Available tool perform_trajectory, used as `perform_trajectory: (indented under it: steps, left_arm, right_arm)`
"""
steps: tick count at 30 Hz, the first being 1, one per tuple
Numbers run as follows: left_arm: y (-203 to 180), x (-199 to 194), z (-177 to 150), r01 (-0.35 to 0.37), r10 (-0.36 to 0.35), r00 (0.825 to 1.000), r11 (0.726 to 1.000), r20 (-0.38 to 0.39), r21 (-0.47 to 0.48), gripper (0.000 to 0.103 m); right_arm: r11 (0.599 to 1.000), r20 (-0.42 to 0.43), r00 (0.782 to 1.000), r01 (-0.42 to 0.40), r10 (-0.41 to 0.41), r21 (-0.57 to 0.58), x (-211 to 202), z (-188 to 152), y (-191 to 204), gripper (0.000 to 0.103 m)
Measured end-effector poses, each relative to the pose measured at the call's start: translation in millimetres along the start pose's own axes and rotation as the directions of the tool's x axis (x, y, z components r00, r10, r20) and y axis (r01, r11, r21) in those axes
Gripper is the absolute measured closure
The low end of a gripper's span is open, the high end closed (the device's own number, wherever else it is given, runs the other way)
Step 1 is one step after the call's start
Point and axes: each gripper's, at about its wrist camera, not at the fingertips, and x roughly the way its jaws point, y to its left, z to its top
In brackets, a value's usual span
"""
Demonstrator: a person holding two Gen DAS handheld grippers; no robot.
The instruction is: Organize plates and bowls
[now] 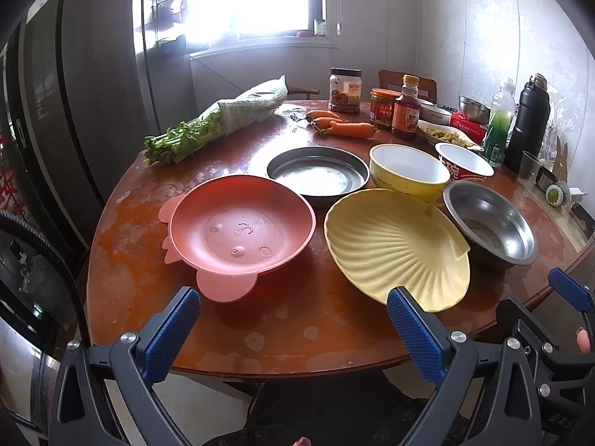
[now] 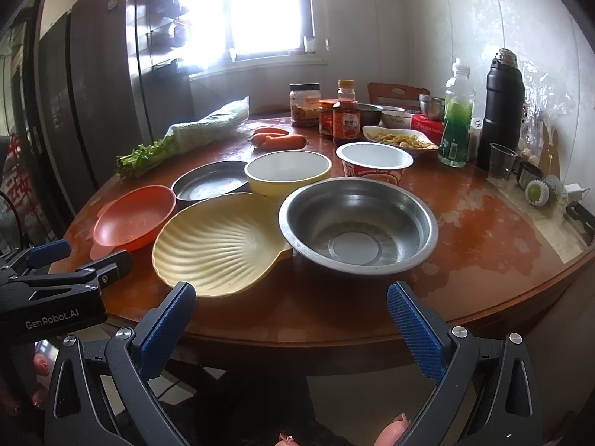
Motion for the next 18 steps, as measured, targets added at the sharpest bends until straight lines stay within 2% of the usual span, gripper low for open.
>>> perform_trajectory:
  steps: [18]
  left_arm:
    - [-1.4, -0.6, -0.7, 0.007, -0.007, 1.000, 1.000, 0.005, 0.006, 0.001]
  right_arm:
    - [1.000, -0.001, 1.000, 0.011, -0.011, -0.005, 0.2, 1.3, 1.7, 0.000]
